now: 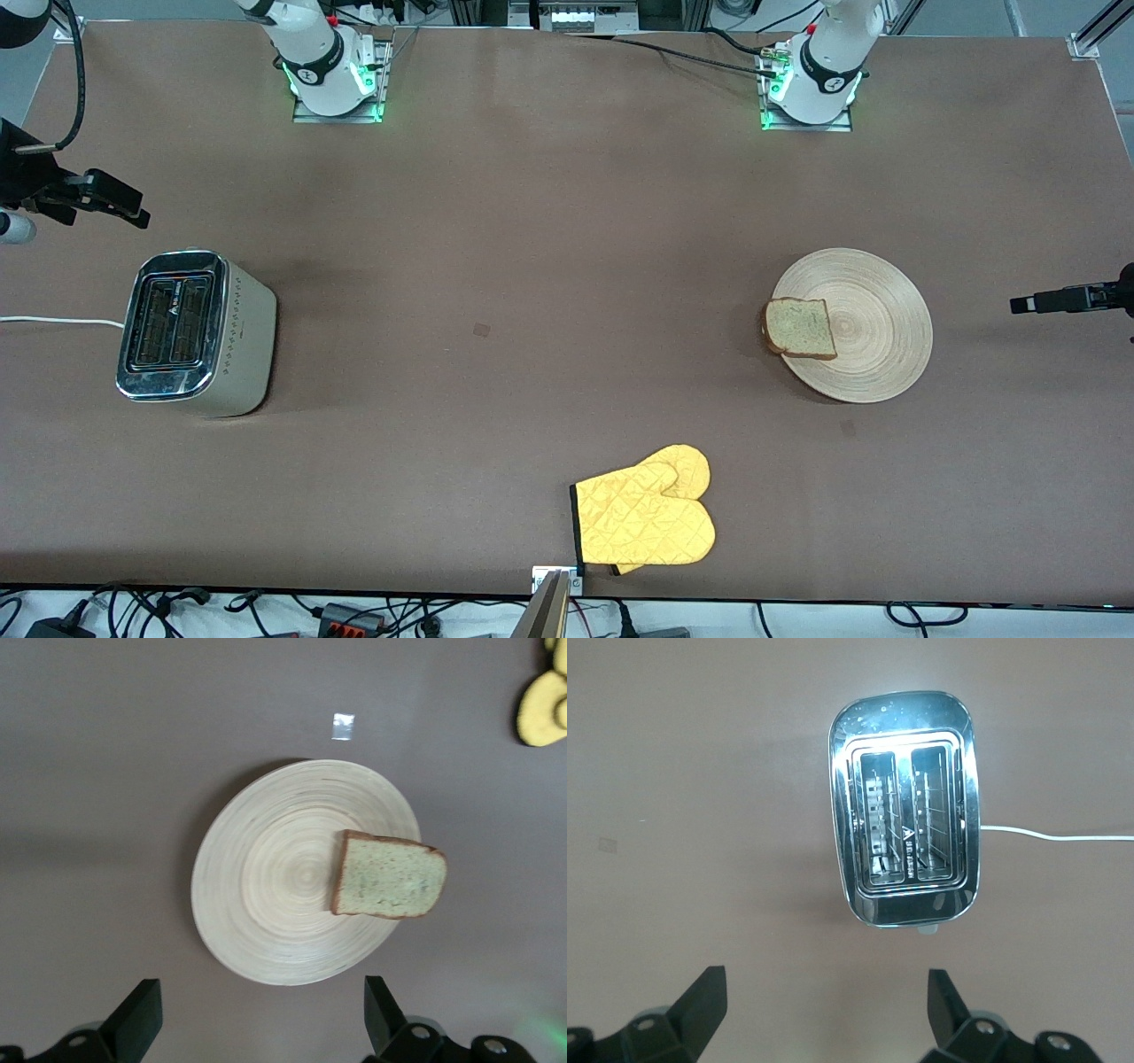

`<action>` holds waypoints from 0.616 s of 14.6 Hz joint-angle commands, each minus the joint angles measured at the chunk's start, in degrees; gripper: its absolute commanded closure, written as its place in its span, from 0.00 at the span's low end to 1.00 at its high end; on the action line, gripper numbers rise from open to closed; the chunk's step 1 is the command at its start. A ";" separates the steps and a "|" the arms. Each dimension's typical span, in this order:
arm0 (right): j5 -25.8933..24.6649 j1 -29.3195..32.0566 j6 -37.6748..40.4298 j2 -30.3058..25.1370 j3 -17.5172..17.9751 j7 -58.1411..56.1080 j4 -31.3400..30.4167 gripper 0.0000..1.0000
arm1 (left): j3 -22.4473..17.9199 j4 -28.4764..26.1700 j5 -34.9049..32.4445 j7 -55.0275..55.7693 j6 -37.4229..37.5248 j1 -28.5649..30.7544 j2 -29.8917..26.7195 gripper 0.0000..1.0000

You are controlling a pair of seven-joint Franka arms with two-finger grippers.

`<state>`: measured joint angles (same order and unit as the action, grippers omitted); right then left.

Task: Move plate and put bread in toaster
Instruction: 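Reach the left gripper down to the rim of the wooden plate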

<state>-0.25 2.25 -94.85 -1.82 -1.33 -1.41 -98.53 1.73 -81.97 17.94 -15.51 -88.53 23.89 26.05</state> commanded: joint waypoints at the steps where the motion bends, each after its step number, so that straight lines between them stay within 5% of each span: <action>1: 0.43 0.13 1.08 0.50 0.02 -0.70 1.23 0.00 | 0.38 1.99 5.78 -5.13 1.34 2.39 4.71 0.00; 9: 0.43 0.21 1.08 0.68 0.02 -0.70 1.32 0.00 | 0.46 -0.03 15.80 -24.80 -1.82 8.71 16.57 0.00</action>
<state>-0.25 2.25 -94.85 -1.56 -1.34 -1.41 -98.53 1.71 -82.37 30.43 -34.62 -90.15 30.88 39.80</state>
